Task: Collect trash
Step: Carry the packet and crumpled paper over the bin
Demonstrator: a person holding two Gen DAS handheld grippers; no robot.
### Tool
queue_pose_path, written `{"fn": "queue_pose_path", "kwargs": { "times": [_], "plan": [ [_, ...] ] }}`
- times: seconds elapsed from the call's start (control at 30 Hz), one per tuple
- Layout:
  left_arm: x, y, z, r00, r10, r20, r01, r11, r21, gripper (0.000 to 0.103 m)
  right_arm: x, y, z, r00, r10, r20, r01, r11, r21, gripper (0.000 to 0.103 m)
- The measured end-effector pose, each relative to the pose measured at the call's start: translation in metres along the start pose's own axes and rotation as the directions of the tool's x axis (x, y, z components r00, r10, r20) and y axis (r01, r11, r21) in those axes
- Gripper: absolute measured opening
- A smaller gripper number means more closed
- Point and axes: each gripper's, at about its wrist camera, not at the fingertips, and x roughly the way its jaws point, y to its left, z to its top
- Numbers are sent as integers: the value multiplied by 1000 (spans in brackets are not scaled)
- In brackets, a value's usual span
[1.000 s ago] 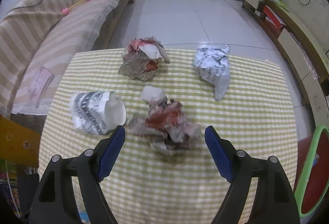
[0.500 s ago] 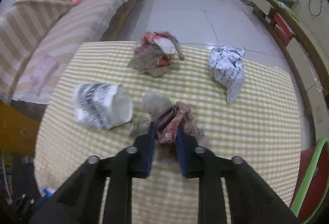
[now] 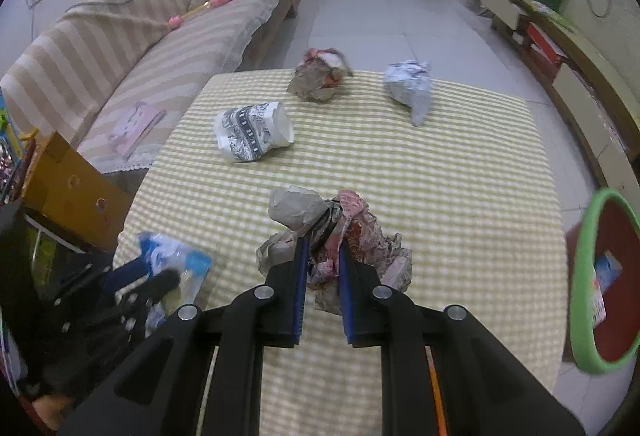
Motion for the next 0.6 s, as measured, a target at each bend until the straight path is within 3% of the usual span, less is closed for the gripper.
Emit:
{"fn": "queue_pose_path", "kwargs": {
  "times": [0.4,0.6],
  "plan": [
    [-15,-37,14,999,-35,36,33,997,71,33,-46,-55,-44,997,-65,48,55,981,186,14],
    [-22,-65,28,992,-113,54,107,989,101,33,-67,-74,-57,990,-118,81,97,970,221,14]
  ]
}}
